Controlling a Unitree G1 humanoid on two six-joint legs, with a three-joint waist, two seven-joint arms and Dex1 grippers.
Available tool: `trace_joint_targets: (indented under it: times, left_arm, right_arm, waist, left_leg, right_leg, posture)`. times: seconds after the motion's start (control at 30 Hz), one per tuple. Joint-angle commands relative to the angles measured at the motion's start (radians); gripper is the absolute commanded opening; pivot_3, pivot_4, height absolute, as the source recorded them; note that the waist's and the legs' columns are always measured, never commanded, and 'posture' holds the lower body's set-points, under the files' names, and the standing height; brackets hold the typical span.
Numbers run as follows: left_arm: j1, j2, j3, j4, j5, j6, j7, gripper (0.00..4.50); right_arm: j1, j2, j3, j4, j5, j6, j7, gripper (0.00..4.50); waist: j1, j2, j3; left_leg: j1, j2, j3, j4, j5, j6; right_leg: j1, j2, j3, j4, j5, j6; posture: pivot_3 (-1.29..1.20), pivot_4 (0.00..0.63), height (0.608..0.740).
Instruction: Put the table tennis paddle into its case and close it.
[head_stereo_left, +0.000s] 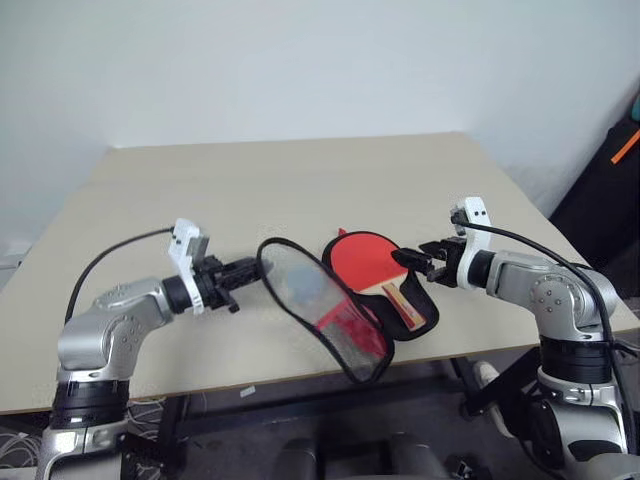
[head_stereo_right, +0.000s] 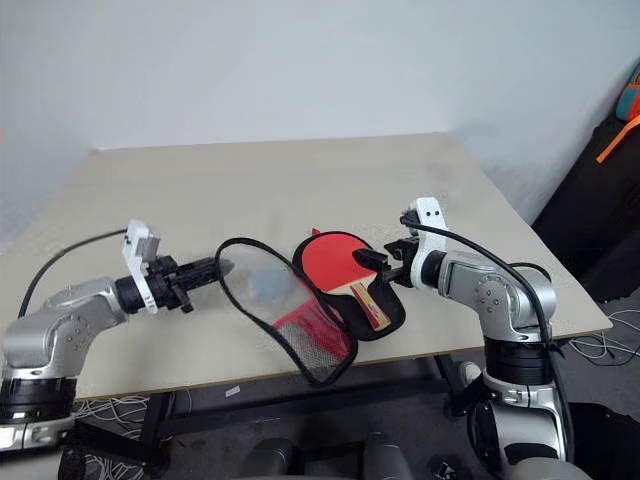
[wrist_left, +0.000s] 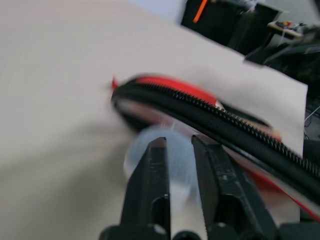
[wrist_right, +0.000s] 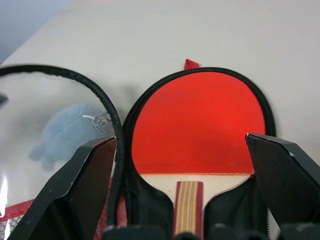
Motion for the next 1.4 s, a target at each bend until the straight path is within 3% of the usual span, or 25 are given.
trace_joint_targets:
  times: [0.03, 0.13, 0.27, 0.37, 0.47, 0.67, 0.77, 0.93, 1.07, 1.23, 1.4]
  left_arm:
    - [-0.072, -0.037, -0.011, -0.036, -0.051, 0.019, 0.014, 0.74]
    - [-0.127, -0.103, -0.041, -0.024, -0.049, 0.020, 0.046, 0.74]
    - [-0.175, -0.222, -0.173, 0.019, 0.120, -0.063, 0.206, 0.74]
    - [-0.151, -0.334, -0.226, -0.025, 0.127, -0.051, 0.277, 0.74]
    - [-0.112, -0.377, -0.286, -0.071, 0.136, -0.037, 0.288, 0.74]
    - [-0.095, -0.402, -0.335, -0.098, 0.128, 0.008, 0.314, 0.74]
    - [-0.101, -0.409, -0.294, -0.118, 0.055, 0.136, 0.340, 0.74]
    - [-0.061, -0.334, -0.265, -0.186, -0.035, 0.304, 0.319, 0.74]
    - [-0.017, -0.276, -0.323, -0.222, -0.030, 0.346, 0.302, 2.02]
    - [0.023, -0.296, -0.374, -0.195, -0.001, 0.346, 0.331, 3.79]
    - [0.030, -0.354, -0.378, -0.156, -0.010, 0.369, 0.362, 3.79]
  right_arm:
    - [-0.022, -0.010, -0.027, -0.050, 0.018, -0.002, -0.011, 4.50]
    - [-0.038, -0.036, -0.046, -0.026, 0.009, -0.017, -0.010, 4.50]
    - [-0.082, -0.090, -0.089, 0.021, -0.016, -0.034, -0.029, 4.50]
    - [-0.118, -0.150, -0.121, 0.051, -0.034, -0.058, -0.033, 4.50]
    - [-0.141, -0.227, -0.130, 0.062, -0.028, -0.090, 0.025, 4.50]
    - [-0.125, -0.434, -0.053, 0.044, -0.011, -0.206, 0.295, 4.50]
    - [-0.088, -0.516, 0.005, 0.015, 0.001, -0.255, 0.452, 4.50]
    - [-0.088, -0.542, 0.067, 0.019, -0.017, -0.299, 0.538, 4.50]
    - [-0.105, -0.507, 0.085, 0.025, -0.019, -0.300, 0.525, 4.50]
    - [-0.068, -0.482, 0.095, -0.030, -0.003, -0.277, 0.517, 4.50]
    - [-0.045, -0.461, 0.086, -0.067, 0.015, -0.250, 0.489, 4.50]
  waist:
    - [0.000, 0.000, 0.000]
    - [0.003, 0.000, 0.000]
    - [0.006, 0.000, 0.000]
    - [0.006, 0.000, 0.000]
    - [0.004, 0.000, 0.000]
    - [0.004, 0.001, 0.000]
    - [0.004, 0.001, 0.000]
    - [-0.001, 0.001, 0.000]
    - [0.001, 0.001, 0.001]
    - [0.008, 0.001, 0.001]
    - [0.006, 0.001, 0.001]
  left_leg:
    - [0.000, 0.000, 0.000, 0.000, 0.000, 0.000]
    - [0.000, 0.000, -0.001, 0.001, 0.000, 0.000]
    - [0.000, -0.001, 0.000, 0.003, 0.000, 0.000]
    - [-0.001, -0.002, 0.000, 0.003, 0.000, 0.001]
    - [-0.001, -0.002, 0.001, 0.003, -0.001, 0.002]
    - [0.000, -0.001, 0.002, 0.004, -0.001, 0.002]
    - [0.000, -0.001, 0.002, 0.005, -0.001, 0.003]
    - [0.000, 0.000, 0.002, 0.005, -0.002, 0.003]
    - [0.000, 0.000, 0.002, 0.005, -0.002, 0.003]
    - [-0.001, -0.002, 0.001, 0.007, -0.002, 0.003]
    - [-0.001, -0.002, 0.001, 0.006, -0.002, 0.003]
  right_leg:
    - [0.000, 0.000, 0.000, 0.000, 0.000, 0.000]
    - [0.001, 0.000, 0.000, 0.000, 0.000, 0.000]
    - [0.002, 0.000, 0.000, 0.000, 0.000, 0.000]
    - [0.002, 0.000, 0.001, 0.000, 0.000, 0.000]
    - [0.001, 0.000, 0.002, -0.001, 0.000, 0.000]
    - [0.002, 0.001, 0.003, 0.000, 0.000, 0.001]
    - [0.002, 0.001, 0.003, -0.001, -0.001, 0.001]
    - [0.001, 0.001, 0.003, 0.000, -0.001, 0.001]
    - [0.001, 0.001, 0.003, 0.000, -0.001, 0.001]
    - [0.002, 0.000, 0.003, -0.001, -0.002, -0.001]
    - [0.002, 0.000, 0.003, 0.000, -0.002, -0.001]
  posture:
    - [0.00, 0.000, 0.740]
    - [0.00, 0.000, 0.740]
    - [0.00, 0.000, 0.740]
    - [0.00, 0.000, 0.740]
    - [0.00, 0.000, 0.740]
    - [0.00, 0.000, 0.740]
    - [0.00, 0.000, 0.740]
    - [0.00, 0.000, 0.740]
    - [0.00, 0.000, 0.740]
    - [0.00, 0.000, 0.740]
    - [0.00, 0.000, 0.740]
